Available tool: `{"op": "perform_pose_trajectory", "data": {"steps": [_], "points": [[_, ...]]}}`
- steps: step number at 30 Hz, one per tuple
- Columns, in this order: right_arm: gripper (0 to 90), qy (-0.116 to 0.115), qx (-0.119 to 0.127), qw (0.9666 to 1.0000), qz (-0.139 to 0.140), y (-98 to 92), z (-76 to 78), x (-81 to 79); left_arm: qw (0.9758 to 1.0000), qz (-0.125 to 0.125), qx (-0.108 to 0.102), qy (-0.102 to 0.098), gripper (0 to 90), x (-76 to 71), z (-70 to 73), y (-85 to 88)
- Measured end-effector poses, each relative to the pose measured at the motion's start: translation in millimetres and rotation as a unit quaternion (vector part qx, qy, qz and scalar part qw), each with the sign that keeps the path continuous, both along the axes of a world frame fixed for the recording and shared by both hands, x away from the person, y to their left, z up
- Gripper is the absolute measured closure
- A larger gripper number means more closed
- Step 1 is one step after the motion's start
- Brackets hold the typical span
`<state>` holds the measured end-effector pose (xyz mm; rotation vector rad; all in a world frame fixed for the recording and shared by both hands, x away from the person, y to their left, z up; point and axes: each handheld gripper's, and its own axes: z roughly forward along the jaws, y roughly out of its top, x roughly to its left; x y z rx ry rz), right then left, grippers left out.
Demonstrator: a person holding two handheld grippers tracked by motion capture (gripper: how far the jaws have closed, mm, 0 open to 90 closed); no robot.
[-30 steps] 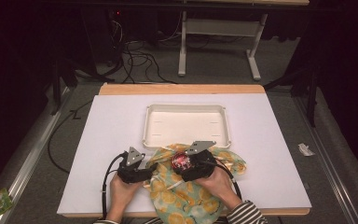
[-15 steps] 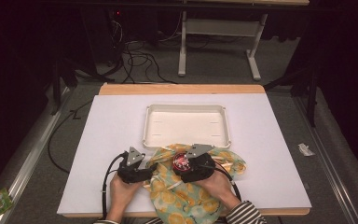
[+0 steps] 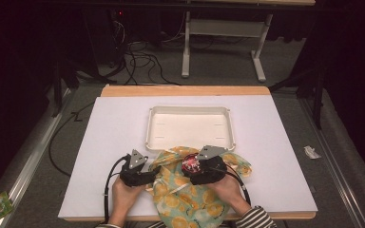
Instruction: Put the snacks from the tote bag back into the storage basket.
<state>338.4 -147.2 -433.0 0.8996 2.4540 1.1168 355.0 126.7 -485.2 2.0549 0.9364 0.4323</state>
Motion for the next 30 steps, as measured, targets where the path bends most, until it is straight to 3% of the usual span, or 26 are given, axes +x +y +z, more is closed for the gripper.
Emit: {"op": "perform_pose_trajectory", "data": {"steps": [30], "points": [[26.5,-0.018,0.006,0.9982,-0.057,-34.4,45.9,2.3,1.0000,-0.001,0.000,0.000,36.2,-0.1,-0.1,-0.4]]}}
